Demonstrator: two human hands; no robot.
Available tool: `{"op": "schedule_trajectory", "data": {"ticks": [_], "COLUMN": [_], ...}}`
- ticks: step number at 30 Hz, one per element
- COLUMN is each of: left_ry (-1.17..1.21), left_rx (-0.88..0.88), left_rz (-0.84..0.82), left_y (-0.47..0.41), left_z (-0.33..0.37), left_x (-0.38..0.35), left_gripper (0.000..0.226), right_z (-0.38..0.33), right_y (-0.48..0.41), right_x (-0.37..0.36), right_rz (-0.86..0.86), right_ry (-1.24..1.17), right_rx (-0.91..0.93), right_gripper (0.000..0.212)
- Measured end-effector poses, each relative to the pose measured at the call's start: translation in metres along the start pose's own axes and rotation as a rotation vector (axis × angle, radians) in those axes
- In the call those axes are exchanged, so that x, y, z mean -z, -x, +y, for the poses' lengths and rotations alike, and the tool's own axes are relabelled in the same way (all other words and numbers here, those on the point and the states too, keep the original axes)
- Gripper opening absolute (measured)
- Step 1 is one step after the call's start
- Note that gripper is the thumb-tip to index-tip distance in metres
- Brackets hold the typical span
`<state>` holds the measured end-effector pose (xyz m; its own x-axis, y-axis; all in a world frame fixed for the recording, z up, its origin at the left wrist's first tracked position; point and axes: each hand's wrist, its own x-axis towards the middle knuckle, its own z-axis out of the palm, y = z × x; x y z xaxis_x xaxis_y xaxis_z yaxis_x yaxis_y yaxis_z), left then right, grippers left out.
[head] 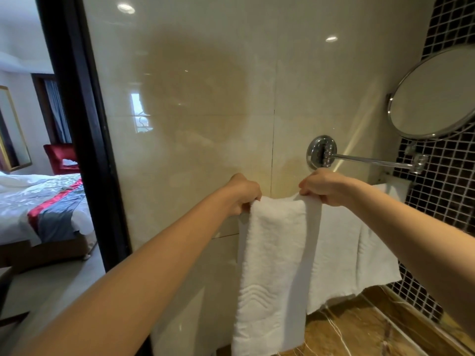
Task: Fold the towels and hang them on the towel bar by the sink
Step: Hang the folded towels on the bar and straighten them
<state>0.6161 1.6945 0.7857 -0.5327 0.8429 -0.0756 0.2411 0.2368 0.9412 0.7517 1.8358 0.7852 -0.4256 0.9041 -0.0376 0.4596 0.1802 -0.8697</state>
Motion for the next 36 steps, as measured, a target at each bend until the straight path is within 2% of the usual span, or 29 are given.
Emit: {"op": "schedule_trajectory", "data": {"ticks": [4,8,12,18,21,24,26,28,31,34,36], "left_ry": [-0.066,-0.225,-0.384,-0.593,-0.748,-0.82,-0.819,-0.779,-0.667,-0.494,-0.298], "left_rx": [-0.059,-0.188,-0.333,-0.433,-0.424,-0.351,-0.344,-0.417,-0.55,-0.673,-0.802], "left_rz": [0.102,0.289,0.298,0.258,0.274,0.28,0.282,0.301,0.425,0.553,0.62], "left_y": [-0.009,-0.019,-0.024,-0.025,-0.03,-0.037,-0.039,-0.039,-0.031,-0.017,-0.002], "left_z": [-0.001,-0.004,-0.012,-0.02,-0.024,-0.029,-0.034,-0.039,-0.044,-0.056,-0.068], "left_x": [-0.005,-0.006,-0.009,-0.013,-0.015,-0.016,-0.015,-0.015,-0.013,-0.011,-0.011], "left_gripper": [0.059,0.047,0.045,0.066,0.065,0.051,0.044,0.041,0.033,0.025,0.018], "right_z": [-0.001,0.001,0.006,0.02,0.024,0.028,0.031,0.032,0.03,0.032,0.031], "right_y": [-0.005,-0.01,-0.017,-0.02,-0.021,-0.02,-0.019,-0.014,-0.002,0.012,0.018], "right_x": [-0.001,-0.003,-0.007,-0.018,-0.024,-0.027,-0.027,-0.028,-0.031,-0.038,-0.042], "right_rz": [0.131,0.179,0.182,0.087,0.054,0.11,0.141,0.171,0.168,0.125,0.11], "right_ry": [-0.062,-0.095,-0.036,0.231,0.44,0.648,0.727,0.747,0.767,0.854,0.878], "right_rx": [0.089,0.179,0.245,0.382,0.462,0.472,0.509,0.581,0.716,0.837,0.841], "right_gripper": [0.032,0.035,0.041,0.043,0.033,0.029,0.028,0.028,0.031,0.032,0.033]}}
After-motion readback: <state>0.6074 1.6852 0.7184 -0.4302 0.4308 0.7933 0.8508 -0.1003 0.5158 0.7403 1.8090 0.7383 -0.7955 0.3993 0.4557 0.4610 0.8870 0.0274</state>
